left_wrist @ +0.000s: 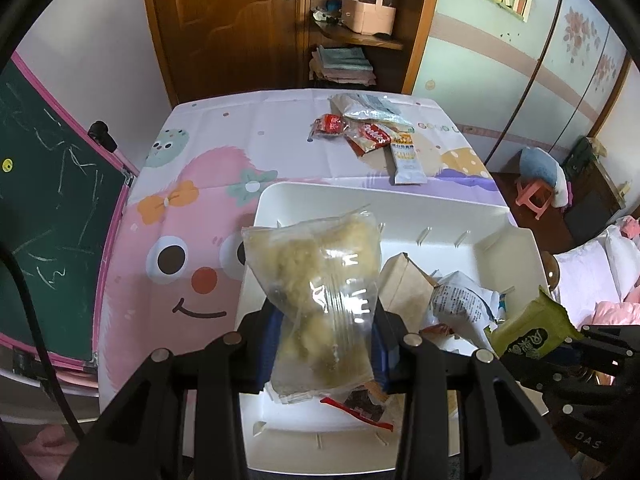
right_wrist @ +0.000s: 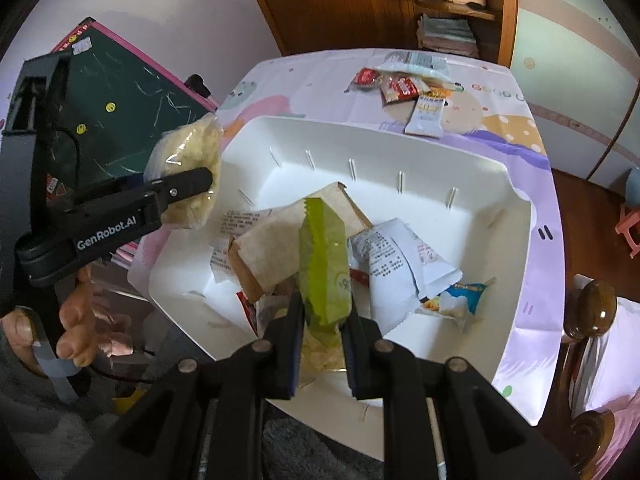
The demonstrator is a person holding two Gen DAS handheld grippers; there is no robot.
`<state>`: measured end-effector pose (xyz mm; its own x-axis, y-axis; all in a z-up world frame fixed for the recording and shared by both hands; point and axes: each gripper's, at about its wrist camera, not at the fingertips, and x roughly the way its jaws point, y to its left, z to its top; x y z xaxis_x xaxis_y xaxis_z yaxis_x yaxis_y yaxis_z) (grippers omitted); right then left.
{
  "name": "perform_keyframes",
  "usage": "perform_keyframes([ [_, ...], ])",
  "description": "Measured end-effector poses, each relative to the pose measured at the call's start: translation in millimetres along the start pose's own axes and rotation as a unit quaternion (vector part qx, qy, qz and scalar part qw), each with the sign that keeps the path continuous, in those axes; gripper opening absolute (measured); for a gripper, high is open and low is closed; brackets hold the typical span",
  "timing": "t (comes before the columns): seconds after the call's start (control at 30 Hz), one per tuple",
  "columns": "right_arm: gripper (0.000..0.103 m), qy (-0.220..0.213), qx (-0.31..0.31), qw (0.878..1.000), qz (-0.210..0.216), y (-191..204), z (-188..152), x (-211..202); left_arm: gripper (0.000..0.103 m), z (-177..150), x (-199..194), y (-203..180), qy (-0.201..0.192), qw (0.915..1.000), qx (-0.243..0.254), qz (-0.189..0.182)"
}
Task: Organize snacks
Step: 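Lower both held snacks into the white tray and open both grippers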
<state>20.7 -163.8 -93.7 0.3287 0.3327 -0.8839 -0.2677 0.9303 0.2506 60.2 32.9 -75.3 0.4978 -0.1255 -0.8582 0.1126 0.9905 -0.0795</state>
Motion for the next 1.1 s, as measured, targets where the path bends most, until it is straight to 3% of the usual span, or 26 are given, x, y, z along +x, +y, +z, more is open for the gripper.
perform_keyframes([
  [0.1,0.018,0.006,0.005,1.000,-0.011,-1.4,0.5,2.5,0.038,0.4,3.4,-0.8,0.005,1.0000,0.001,0.007],
  [0.17,0.020,0.008,0.010,1.000,-0.011,-3.6,1.4,2.6,0.055,0.7,4.6,-1.9,0.006,0.9998,0.003,0.017],
  [0.2,0.026,0.008,0.015,1.000,-0.012,-5.1,2.0,2.4,0.078,1.1,4.5,-2.5,0.004,0.9998,0.003,0.020],
  [0.23,0.034,0.006,0.019,1.000,-0.016,-6.5,2.8,2.1,0.092,1.2,3.8,-2.7,0.001,0.9998,0.002,0.021],
  [0.33,0.043,-0.006,0.025,0.999,-0.019,-9.0,4.2,-1.7,0.092,1.3,-2.1,-2.6,-0.016,0.9998,-0.002,0.011],
  [1.1,0.043,-0.018,0.027,0.999,-0.013,-11.9,9.4,-3.8,0.092,2.2,1.9,-11.0,-0.010,0.9998,0.015,0.007],
])
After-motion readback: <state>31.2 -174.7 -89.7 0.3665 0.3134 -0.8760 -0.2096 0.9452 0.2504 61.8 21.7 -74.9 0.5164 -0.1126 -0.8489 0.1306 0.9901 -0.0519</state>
